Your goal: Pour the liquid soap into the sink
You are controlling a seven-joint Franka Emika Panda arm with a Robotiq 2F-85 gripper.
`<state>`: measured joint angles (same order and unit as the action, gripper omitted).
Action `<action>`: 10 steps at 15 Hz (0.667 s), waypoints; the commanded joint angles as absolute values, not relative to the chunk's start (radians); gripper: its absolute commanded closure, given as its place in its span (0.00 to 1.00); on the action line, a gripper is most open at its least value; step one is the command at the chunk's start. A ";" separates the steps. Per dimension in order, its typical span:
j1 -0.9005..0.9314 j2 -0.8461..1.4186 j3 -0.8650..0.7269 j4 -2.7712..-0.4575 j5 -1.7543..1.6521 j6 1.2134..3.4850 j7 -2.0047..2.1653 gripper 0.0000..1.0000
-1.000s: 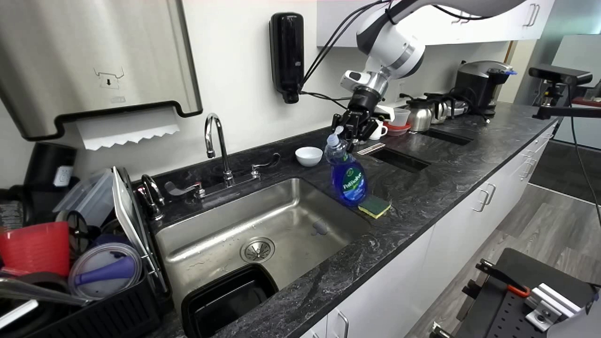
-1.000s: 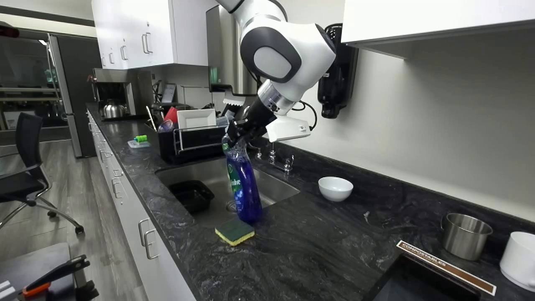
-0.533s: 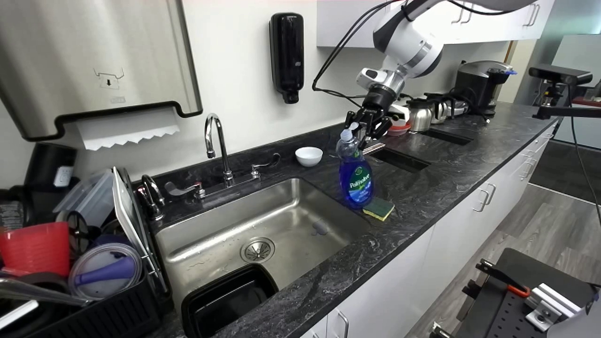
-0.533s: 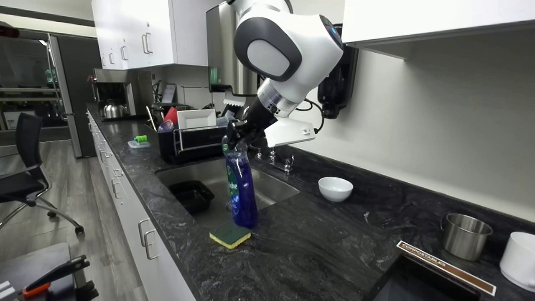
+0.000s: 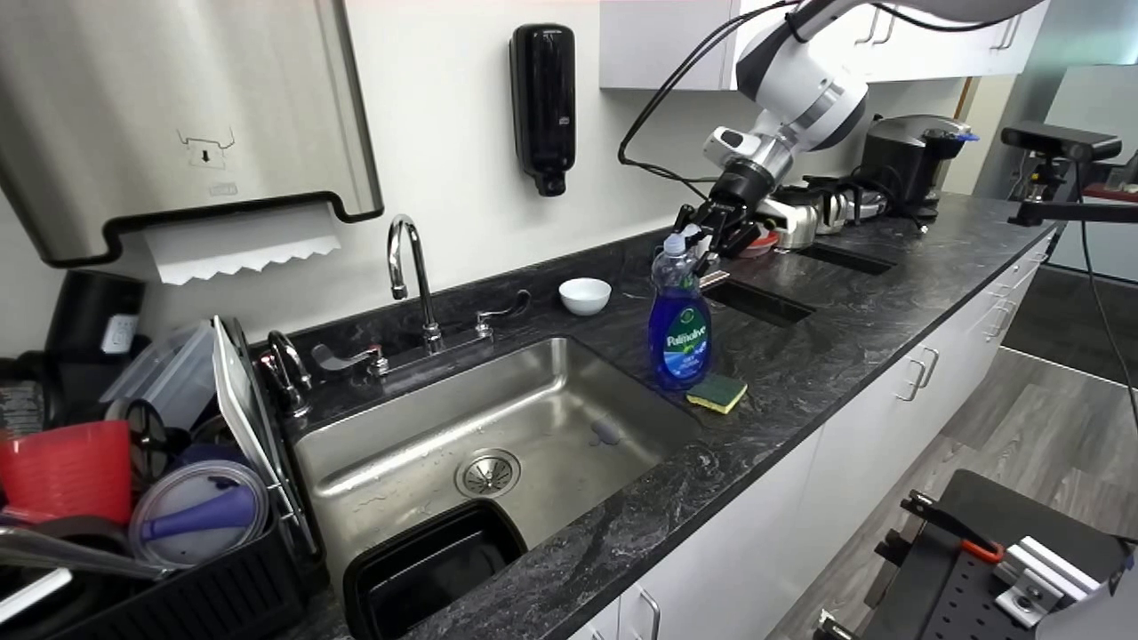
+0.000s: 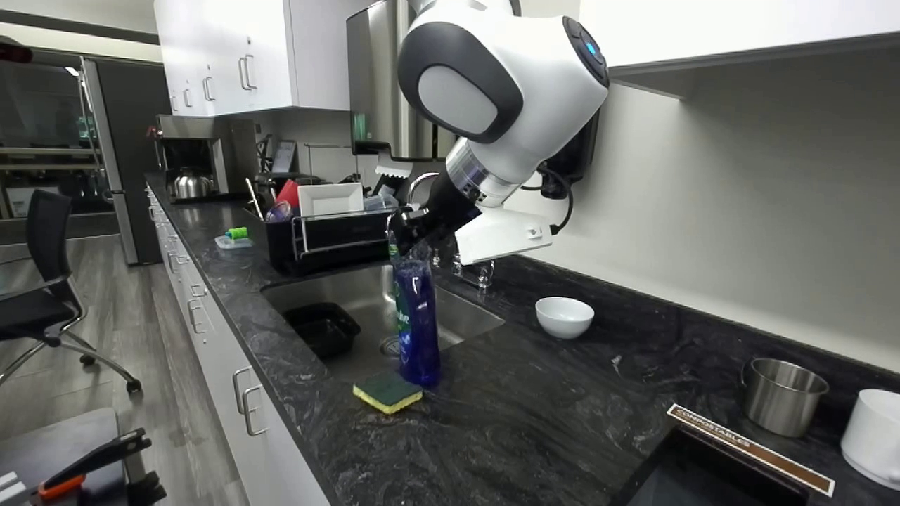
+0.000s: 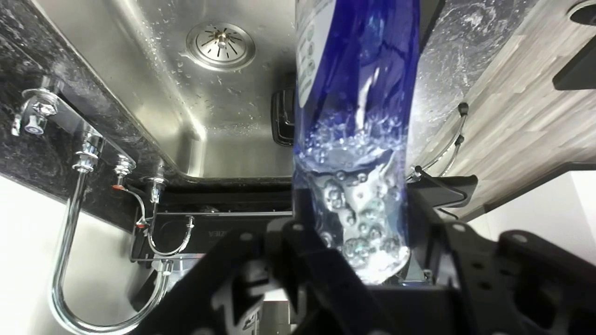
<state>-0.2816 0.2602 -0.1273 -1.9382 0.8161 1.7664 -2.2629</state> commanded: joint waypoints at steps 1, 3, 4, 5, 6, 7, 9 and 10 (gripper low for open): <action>-0.288 0.239 -0.143 -1.956 0.852 1.762 -2.306 0.76; -0.289 0.243 -0.149 -1.954 0.849 1.762 -2.314 0.76; -0.289 0.247 -0.152 -1.951 0.848 1.759 -2.319 0.76; -0.290 0.249 -0.154 -1.948 0.850 1.756 -2.322 0.76; -0.290 0.251 -0.155 -1.946 0.849 1.755 -2.324 0.76; -0.292 0.255 -0.156 -1.942 0.854 1.752 -2.325 0.76; -0.297 0.263 -0.159 -1.937 0.862 1.749 -2.327 0.76; -0.301 0.268 -0.161 -1.934 0.870 1.742 -2.328 0.76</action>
<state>-0.2828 0.2641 -0.1578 -1.9430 0.8274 1.7669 -2.2898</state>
